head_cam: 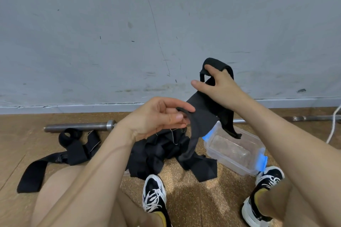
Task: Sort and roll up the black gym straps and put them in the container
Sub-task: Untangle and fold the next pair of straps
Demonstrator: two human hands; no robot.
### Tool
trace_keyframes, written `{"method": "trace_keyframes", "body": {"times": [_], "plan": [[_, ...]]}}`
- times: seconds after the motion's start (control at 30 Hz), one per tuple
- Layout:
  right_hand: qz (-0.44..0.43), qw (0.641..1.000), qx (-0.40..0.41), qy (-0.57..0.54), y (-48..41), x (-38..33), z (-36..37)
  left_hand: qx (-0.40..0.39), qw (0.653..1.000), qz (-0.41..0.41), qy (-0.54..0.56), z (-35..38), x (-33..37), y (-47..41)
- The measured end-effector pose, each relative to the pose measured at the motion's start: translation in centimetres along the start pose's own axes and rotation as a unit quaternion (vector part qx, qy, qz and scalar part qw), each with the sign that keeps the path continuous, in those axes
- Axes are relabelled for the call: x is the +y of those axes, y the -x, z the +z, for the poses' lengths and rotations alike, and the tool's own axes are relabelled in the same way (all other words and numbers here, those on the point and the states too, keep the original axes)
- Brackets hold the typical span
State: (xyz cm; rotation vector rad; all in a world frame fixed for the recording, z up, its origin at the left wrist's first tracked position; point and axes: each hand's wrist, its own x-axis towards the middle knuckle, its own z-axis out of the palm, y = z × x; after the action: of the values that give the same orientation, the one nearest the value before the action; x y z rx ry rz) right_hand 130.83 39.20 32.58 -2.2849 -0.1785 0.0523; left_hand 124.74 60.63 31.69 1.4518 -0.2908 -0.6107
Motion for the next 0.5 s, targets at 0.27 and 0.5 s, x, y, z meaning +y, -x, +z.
{"method": "trace_keyframes", "body": {"times": [0.27,0.5], "plan": [[-0.015,0.997,-0.055,0.058,0.0,-0.4,0.4,0.09,0.995,-0.026,-0.031,0.8,0.5,-0.2],[0.014,0.987,-0.154,0.047,1.0,-1.7,-0.3,0.222,0.969,0.023,-0.103,1.2,0.6,-0.7]]}}
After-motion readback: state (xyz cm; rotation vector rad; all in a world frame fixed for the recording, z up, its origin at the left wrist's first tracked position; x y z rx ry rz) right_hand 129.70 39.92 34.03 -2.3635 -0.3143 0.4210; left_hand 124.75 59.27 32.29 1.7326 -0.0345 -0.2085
